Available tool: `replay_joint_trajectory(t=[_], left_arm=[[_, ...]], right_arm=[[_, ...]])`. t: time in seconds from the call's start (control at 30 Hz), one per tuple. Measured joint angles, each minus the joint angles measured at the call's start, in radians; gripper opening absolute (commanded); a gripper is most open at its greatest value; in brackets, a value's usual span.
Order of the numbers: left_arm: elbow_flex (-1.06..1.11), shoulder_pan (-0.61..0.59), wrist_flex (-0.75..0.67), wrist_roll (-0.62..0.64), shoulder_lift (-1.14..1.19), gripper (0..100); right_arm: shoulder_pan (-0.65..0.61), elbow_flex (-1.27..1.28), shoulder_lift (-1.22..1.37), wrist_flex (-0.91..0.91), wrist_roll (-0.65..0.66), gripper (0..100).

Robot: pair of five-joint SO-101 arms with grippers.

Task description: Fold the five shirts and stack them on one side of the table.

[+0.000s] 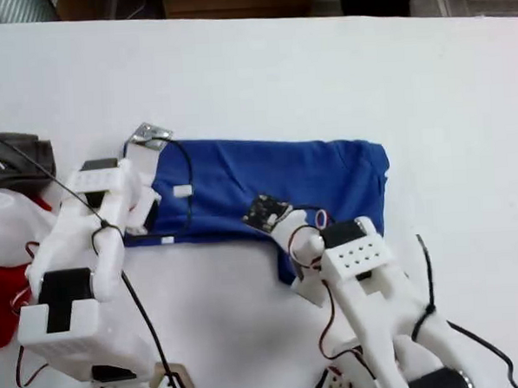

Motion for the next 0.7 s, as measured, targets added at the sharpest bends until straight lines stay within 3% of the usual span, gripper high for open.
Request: replay_joint_trajectory(t=[0.23, 0.43, 0.7], left_arm=[[0.000, 0.000, 0.000, 0.000, 0.000, 3], [0.000, 0.000, 0.000, 0.000, 0.000, 3], [0.000, 0.000, 0.000, 0.000, 0.000, 3]], right_arm=[[0.009, -0.031, 0.215, -0.103, 0.077, 14.8], [0.098, -0.137, 0.330, -0.107, 0.080, 1.5], [0.149, -0.201, 0.348, -0.060, 0.086, 2.0]])
